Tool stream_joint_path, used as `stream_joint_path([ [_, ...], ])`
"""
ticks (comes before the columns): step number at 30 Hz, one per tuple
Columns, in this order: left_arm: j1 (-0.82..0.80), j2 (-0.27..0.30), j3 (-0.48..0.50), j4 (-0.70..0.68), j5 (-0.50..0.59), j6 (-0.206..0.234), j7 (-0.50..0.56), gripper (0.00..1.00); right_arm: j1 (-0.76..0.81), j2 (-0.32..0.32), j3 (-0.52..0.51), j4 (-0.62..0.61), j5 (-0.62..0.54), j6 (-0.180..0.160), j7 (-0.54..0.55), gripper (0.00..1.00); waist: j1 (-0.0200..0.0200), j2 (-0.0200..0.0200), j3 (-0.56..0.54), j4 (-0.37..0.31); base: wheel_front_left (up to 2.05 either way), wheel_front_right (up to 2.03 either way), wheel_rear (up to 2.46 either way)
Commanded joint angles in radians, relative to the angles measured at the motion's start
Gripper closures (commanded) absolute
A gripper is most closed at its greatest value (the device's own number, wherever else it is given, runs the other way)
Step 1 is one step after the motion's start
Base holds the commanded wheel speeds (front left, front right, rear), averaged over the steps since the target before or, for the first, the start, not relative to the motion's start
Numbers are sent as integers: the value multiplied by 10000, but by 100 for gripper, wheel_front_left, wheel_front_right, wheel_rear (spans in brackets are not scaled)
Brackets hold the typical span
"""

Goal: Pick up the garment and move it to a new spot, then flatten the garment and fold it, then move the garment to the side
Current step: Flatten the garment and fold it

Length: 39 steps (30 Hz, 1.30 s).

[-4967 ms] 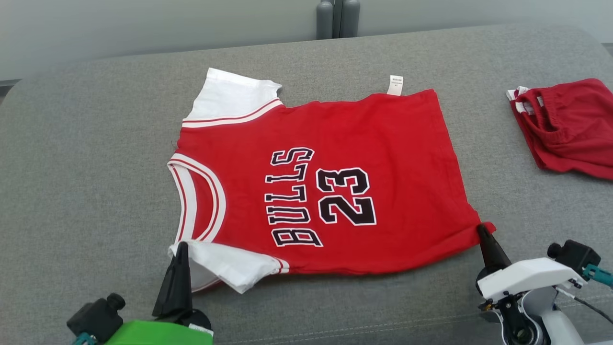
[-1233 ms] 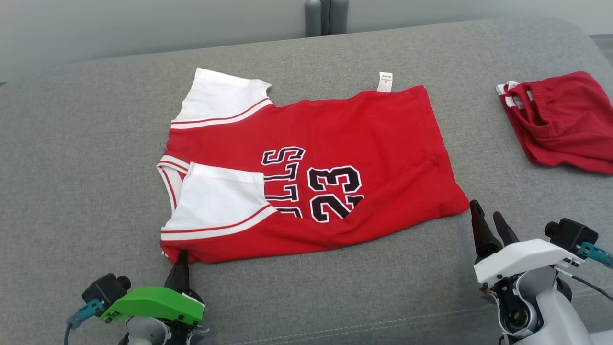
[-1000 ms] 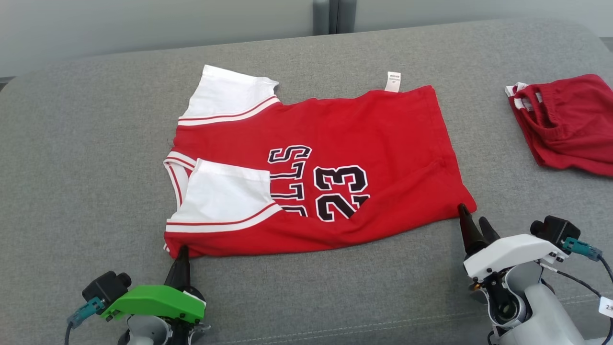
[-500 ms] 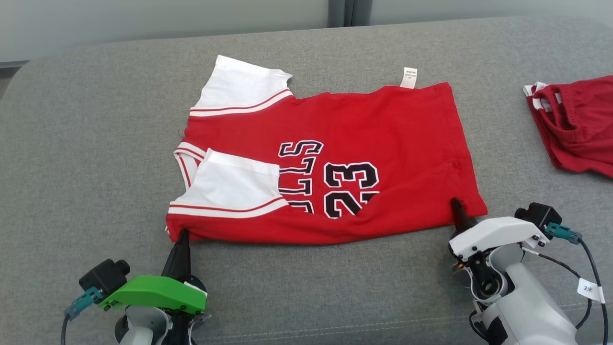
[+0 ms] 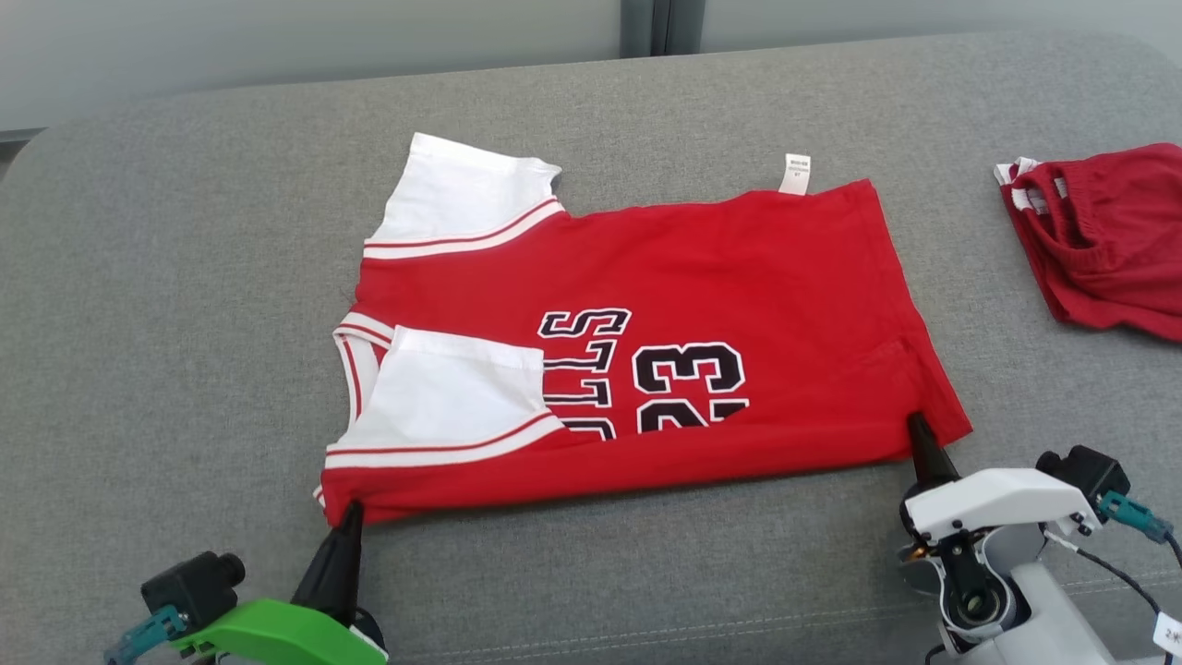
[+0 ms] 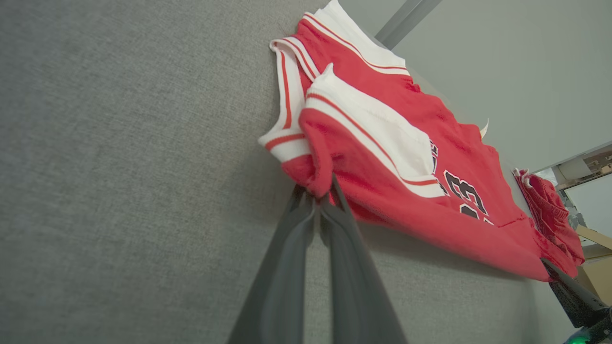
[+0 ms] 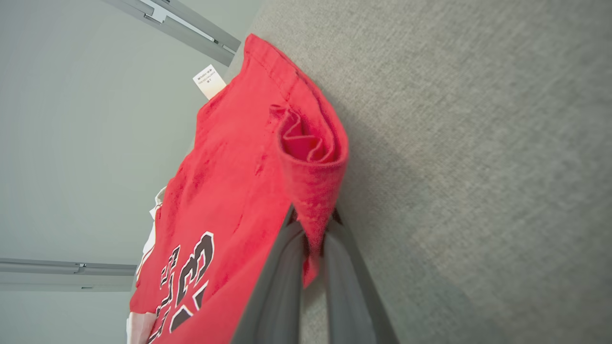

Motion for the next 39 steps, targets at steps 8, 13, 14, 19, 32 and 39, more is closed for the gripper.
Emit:
stream_joint_path([
  [8,1038,656,-319,-657,191,435,937,100,1255,-10,-23,-728,285,-2,-60,100,0,0,-55,-98,0,0,0],
  [13,847,732,-406,-375,298,619,1161,100,1301,-2,49,-610,111,-2,-139,52,0,0,-102,-174,0,0,0],
  [14,798,745,-422,-309,337,682,1158,95,1290,0,86,-605,81,-2,-148,21,0,0,-108,-183,0,0,0],
  [19,801,771,-479,-232,338,720,1241,0,1415,-109,159,-728,52,-2,-243,0,0,0,-112,-208,0,0,0],
  [32,670,1526,-33,-1445,691,1198,1185,0,1904,-967,-509,-1735,-547,-2,-756,0,0,0,-101,-363,0,0,0],
  [39,-1271,2108,-349,-1949,1153,1001,2194,0,1411,-1402,-484,-2822,-1741,-2,46,0,0,0,256,-557,0,0,0],
])
